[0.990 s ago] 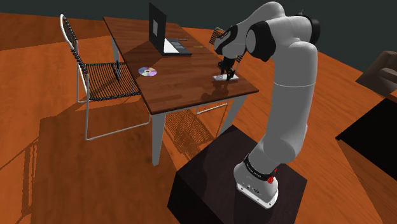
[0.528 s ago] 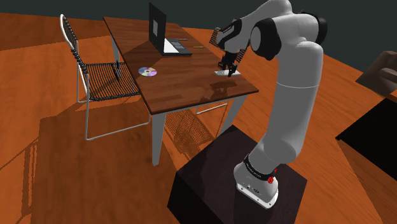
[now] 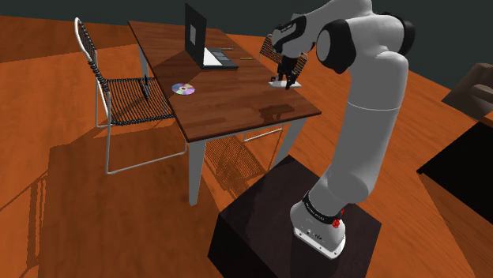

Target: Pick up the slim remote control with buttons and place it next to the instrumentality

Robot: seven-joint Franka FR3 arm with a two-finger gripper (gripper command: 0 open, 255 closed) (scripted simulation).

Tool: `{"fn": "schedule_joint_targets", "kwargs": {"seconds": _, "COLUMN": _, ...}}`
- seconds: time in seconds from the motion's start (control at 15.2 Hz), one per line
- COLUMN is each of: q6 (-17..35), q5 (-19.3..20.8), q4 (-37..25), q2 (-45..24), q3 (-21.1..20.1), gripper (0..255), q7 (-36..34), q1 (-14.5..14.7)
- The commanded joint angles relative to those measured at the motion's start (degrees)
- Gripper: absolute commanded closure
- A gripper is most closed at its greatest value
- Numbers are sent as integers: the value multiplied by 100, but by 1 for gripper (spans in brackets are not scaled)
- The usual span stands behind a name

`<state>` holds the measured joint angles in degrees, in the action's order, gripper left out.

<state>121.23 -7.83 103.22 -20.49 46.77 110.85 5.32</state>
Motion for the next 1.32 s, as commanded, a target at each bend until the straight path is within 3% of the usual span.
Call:
{"fn": "schedule_joint_targets", "kwargs": {"seconds": 0.0, "q6": -30, "q5": 107, "q4": 76, "q2": 122, "q3": 20, "gripper": 255, "q7": -177, "q1": 168}}
{"fn": "schedule_joint_targets", "kwargs": {"seconds": 0.59, "q6": -39, "q5": 726, "q4": 661, "q2": 759, "q3": -91, "gripper": 255, "q7": -1631, "q1": 1331}}
{"fn": "schedule_joint_targets", "kwargs": {"seconds": 1.25, "q6": -282, "q5": 927, "q4": 655, "q2": 890, "q3": -513, "gripper": 255, "q7": -3018, "q1": 2230}}
